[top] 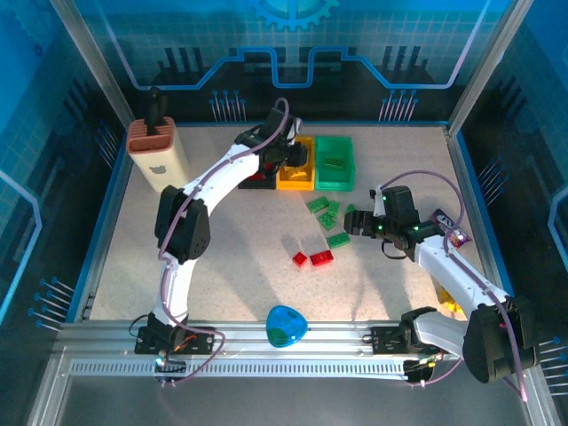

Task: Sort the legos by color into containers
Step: Place the lego in the container, then pick up the lego from the center of the table.

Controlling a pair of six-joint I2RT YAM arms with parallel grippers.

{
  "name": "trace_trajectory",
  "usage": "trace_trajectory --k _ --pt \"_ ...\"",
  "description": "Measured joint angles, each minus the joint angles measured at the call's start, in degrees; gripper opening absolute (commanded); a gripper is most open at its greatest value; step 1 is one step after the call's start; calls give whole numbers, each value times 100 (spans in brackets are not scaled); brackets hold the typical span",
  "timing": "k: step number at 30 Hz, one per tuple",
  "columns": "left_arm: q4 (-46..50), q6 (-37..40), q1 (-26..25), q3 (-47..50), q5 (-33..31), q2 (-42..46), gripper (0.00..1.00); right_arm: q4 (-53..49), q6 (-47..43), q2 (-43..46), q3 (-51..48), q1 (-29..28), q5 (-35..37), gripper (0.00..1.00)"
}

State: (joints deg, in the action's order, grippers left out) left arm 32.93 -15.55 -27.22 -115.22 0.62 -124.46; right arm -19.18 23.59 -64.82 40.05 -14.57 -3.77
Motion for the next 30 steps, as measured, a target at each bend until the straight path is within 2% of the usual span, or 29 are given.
trace_trajectory --k 2,4,5,6,9,12,18,24,30 --pt "160 0 57 -448 -37 -304 31 22 0 0 0 0 0 84" --pt "387 9 127 -981 -79 -627 62 39 0 0 0 0 -9 85" --pt "481 0 162 -1250 -87 -785 72 39 0 0 0 0 -15 85" --pt "603 -2 190 -1515 -98 -922 74 37 0 2 0 0 -17 84" --pt "892 -24 249 -1965 -96 -1099 75 24 0 66 0 0 -15 85" --pt "901 -24 256 -1784 -94 -914 75 13 -2 190 0 0 -13 84" --pt "527 50 48 326 -105 487 74 -48 -2 280 0 -4 -15 85" --pt "155 168 -358 1998 -155 1742 75 -76 0 280 0 -42 -15 85" --pt "105 391 -824 3005 -229 2212 74 -85 0 280 0 -92 -13 85"
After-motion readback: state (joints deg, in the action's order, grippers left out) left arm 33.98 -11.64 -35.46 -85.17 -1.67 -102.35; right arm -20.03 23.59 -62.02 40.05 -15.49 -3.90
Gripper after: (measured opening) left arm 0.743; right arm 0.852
